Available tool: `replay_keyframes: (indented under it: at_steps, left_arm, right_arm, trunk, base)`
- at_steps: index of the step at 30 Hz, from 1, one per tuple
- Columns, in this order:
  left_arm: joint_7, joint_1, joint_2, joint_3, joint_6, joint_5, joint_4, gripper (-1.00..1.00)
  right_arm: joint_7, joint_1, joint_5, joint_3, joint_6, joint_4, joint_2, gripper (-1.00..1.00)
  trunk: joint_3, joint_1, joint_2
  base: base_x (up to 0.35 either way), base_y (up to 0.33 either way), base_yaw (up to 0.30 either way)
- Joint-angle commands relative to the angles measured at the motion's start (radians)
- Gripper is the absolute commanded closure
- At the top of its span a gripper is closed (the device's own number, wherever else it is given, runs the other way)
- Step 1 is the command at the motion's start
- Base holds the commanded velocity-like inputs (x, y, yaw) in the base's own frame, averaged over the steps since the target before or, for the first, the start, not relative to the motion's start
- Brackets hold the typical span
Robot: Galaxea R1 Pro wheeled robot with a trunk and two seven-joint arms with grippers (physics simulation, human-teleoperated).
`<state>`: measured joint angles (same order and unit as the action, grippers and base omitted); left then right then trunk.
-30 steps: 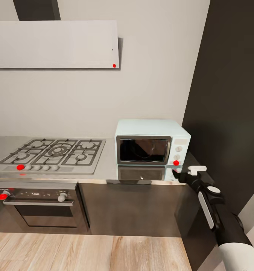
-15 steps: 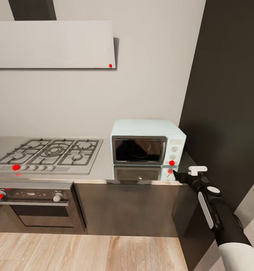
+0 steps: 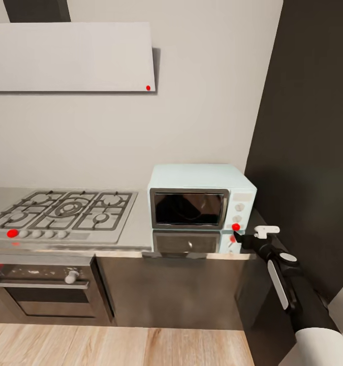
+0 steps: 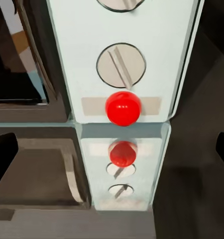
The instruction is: In the kitchen, take the popcorn bag from the countertop, put it into the microwave, and heat it until the popcorn is cooked so the cooked popcorn ends up inside the bag.
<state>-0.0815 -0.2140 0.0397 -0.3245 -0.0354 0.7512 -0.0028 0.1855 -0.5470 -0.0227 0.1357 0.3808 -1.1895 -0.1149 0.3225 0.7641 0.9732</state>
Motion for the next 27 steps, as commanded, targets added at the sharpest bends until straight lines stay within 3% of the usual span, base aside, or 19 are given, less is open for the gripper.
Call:
replay_keyframes:
  at_steps: [1, 15, 27]
  left_arm:
    - [-0.004, -0.001, 0.000, -0.008, -0.003, 0.010, 0.001, -1.00]
    - [-0.004, -0.001, 0.000, -0.008, -0.003, 0.011, 0.001, -1.00]
    - [-0.004, -0.001, 0.002, -0.008, -0.003, 0.011, 0.001, -1.00]
  right_arm:
    - [0.005, -0.001, -0.002, 0.002, 0.006, 0.006, -0.002, -1.00]
    - [0.005, -0.001, -0.003, 0.002, 0.007, 0.019, -0.003, -1.00]
    - [0.005, -0.001, -0.002, 0.002, 0.007, 0.019, -0.003, -1.00]
  trunk:
    - [0.001, 0.000, 0.001]
    - [0.001, 0.000, 0.001]
    - [0.001, 0.000, 0.001]
  base:
    - [0.055, 0.000, 0.000]
    - [0.008, 0.000, 0.000]
    - [0.142, 0.000, 0.000]
